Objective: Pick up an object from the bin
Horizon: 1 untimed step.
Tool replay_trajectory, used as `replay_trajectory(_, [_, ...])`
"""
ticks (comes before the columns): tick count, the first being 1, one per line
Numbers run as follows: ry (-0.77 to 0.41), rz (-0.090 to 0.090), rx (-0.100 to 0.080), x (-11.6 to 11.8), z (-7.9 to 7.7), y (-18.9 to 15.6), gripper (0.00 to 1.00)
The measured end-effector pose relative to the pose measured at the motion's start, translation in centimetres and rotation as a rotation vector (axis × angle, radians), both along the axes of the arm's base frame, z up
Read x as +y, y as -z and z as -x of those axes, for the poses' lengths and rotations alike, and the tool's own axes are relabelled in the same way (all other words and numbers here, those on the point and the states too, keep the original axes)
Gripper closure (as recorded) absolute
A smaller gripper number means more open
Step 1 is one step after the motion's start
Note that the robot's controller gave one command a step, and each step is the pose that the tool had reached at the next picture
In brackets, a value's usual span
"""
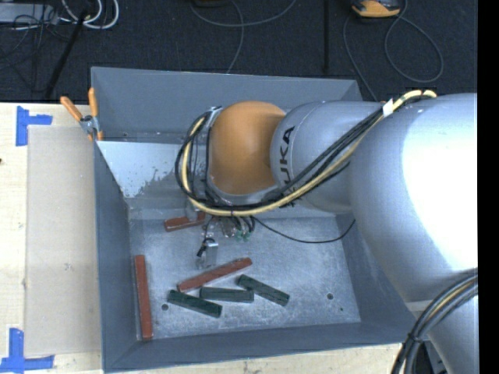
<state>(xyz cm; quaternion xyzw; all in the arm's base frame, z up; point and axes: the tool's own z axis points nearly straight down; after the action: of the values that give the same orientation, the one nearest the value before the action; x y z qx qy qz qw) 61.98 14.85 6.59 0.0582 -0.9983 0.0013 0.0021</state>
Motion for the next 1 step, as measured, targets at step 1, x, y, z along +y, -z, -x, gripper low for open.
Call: replay_trajectory(1, [0.245, 0.0, -0.003, -4.77, 4.67, -3.41, 0.0])
